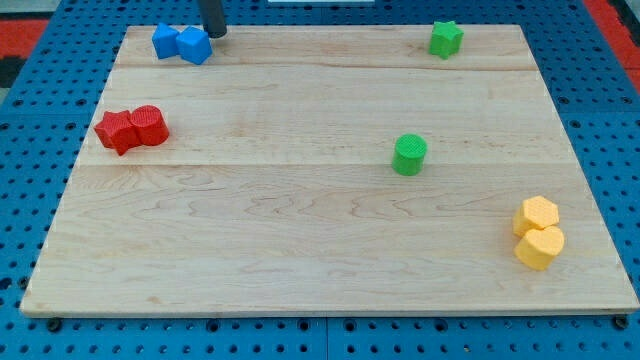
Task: Slide the green star towards center right
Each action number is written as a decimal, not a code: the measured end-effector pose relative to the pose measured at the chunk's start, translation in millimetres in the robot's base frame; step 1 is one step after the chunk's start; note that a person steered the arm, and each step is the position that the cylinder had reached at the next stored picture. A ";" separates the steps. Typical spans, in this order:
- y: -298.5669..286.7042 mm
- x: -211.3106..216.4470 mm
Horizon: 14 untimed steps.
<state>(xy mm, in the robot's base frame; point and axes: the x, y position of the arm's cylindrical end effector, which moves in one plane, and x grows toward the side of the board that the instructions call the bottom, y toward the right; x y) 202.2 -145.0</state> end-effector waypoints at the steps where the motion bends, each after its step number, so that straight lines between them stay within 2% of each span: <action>1: 4.5 0.0; 5: 20.2 6.2; 7: 131.3 9.6; 8: 147.9 5.5; 10: 224.2 0.3; 11: 291.0 0.1; 12: 322.8 0.6; 13: 322.9 17.3; 14: 341.9 0.1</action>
<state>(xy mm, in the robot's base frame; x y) 202.4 196.9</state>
